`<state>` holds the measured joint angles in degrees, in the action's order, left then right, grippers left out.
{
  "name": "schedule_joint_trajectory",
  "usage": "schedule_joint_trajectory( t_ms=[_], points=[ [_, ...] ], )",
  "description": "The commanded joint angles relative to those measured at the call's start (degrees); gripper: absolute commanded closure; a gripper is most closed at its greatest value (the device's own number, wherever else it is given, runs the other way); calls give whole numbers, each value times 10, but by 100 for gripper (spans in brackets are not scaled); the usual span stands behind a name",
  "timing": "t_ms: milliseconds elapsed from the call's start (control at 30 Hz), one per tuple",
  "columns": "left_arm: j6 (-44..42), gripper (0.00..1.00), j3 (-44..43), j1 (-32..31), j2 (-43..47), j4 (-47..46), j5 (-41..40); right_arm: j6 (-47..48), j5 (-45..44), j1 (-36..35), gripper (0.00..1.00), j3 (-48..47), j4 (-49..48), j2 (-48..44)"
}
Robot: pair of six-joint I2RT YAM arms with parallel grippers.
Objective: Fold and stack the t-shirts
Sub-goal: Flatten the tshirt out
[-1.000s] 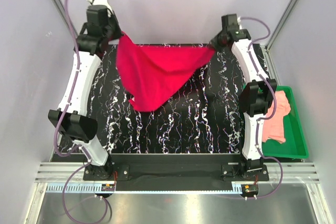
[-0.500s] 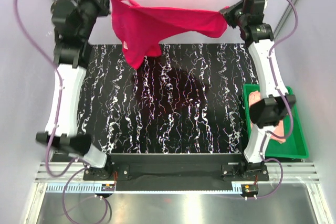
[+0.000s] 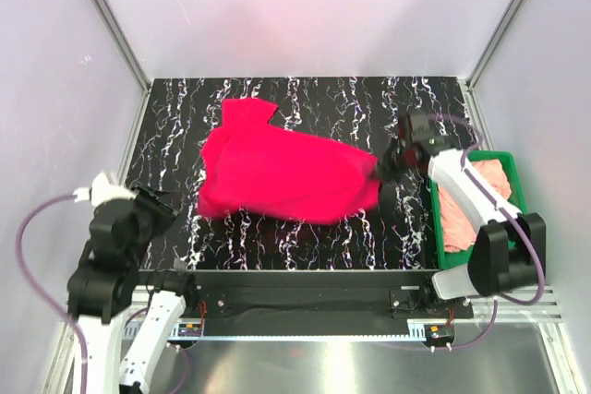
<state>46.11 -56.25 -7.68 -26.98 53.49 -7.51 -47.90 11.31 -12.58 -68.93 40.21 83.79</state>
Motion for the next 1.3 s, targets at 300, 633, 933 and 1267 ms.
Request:
schedule_joint_trajectory(
  t_ms=[300,633,933,1267],
  points=[
    [-84,9,-70,3,-32,78,7,125,-4,-14,41,61,68,-33],
    [-194,34,-41,-28,-408,-119,157,52,-131,-14,48,15,-2,106],
    [-186,35,-121,-37,-676,-184,108,76,-194,2,58,-22,-33,216],
    [-235,36,-243,-14,-718,-214,46,122,-206,25,52,-117,23,254]
  ],
)
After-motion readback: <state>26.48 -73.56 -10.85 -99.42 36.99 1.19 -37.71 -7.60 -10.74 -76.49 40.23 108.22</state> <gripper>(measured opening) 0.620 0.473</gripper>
